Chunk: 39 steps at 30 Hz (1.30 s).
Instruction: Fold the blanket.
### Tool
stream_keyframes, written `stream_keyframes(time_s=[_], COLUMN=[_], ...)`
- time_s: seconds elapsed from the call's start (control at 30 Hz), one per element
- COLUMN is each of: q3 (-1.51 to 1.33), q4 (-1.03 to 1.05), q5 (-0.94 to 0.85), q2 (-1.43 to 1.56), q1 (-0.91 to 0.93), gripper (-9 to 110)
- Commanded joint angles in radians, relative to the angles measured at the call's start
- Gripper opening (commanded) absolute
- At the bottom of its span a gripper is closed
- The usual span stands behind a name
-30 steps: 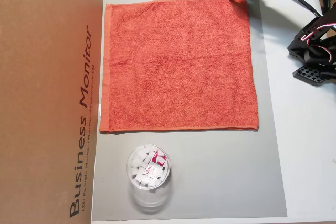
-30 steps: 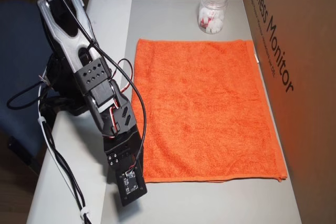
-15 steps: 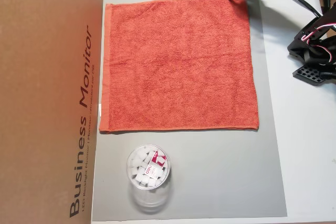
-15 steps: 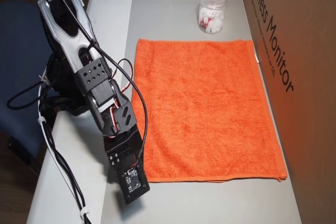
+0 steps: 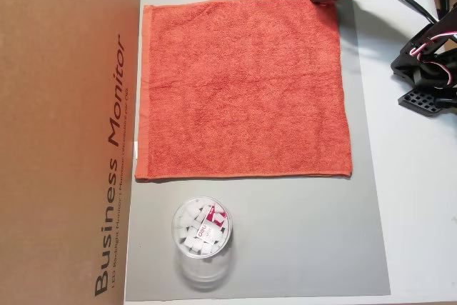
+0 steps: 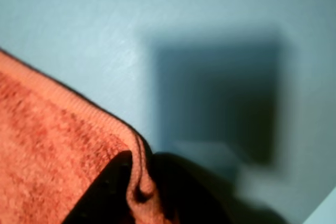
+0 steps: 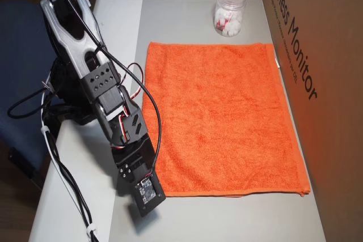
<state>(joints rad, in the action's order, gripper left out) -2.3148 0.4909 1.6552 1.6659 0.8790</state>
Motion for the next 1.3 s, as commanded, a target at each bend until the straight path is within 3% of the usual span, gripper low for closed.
stream_keyframes(time_s=[0.0, 0.4, 1.03, 1.27], q3=[-0.021, -0.025, 0.035, 0.006], q4=[0.051, 0.261, 0.261, 0.264], q5=[-0.029, -0.026, 0.112, 0.098], q2=[0.074, 0.270, 0.518, 0.522], q1=[-0.005, -0.008, -0.069, -0.084], gripper=[1, 1, 1, 9])
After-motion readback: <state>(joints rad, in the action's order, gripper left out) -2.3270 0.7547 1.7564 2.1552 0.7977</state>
